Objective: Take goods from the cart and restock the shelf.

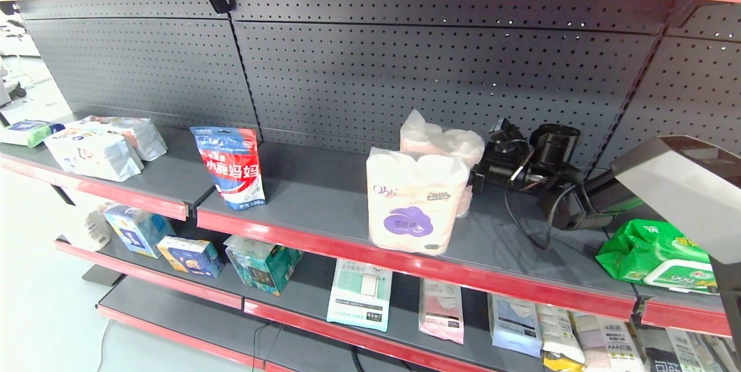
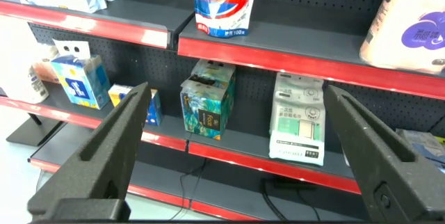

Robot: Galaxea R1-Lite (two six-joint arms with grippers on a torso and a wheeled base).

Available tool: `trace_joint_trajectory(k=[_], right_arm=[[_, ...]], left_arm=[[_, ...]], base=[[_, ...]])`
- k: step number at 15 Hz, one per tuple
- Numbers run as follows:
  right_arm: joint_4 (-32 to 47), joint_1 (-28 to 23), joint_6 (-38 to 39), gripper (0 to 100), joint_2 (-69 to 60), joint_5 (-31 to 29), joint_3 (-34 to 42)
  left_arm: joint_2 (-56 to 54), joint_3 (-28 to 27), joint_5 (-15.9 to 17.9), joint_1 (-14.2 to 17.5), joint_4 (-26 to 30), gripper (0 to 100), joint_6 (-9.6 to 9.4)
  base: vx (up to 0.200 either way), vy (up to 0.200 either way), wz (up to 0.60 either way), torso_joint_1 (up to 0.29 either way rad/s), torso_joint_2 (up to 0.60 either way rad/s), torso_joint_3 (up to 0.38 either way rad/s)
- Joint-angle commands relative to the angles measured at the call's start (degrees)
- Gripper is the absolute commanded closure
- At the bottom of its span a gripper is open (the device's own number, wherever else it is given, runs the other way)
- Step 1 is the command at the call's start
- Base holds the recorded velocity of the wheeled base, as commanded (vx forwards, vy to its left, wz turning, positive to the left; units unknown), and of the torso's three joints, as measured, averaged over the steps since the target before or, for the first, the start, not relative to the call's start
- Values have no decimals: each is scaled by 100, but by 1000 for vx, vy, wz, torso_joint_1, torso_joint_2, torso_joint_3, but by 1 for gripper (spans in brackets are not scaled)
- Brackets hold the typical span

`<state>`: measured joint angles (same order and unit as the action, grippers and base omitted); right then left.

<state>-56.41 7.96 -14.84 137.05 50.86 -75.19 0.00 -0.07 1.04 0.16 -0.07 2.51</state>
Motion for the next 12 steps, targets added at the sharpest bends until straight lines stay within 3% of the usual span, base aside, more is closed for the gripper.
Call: trace_joint_trajectory(k=[1,12], right_arm=[[24,30,69,100,15,21,31],[24,136,367,100,59,-6,-198]], left_arm=[[0,-1,2,2,-1,0,4],[0,-1,2,2,-1,0,4]], base=[[0,0,0,0,0,0],[0,0,0,0,0,0]])
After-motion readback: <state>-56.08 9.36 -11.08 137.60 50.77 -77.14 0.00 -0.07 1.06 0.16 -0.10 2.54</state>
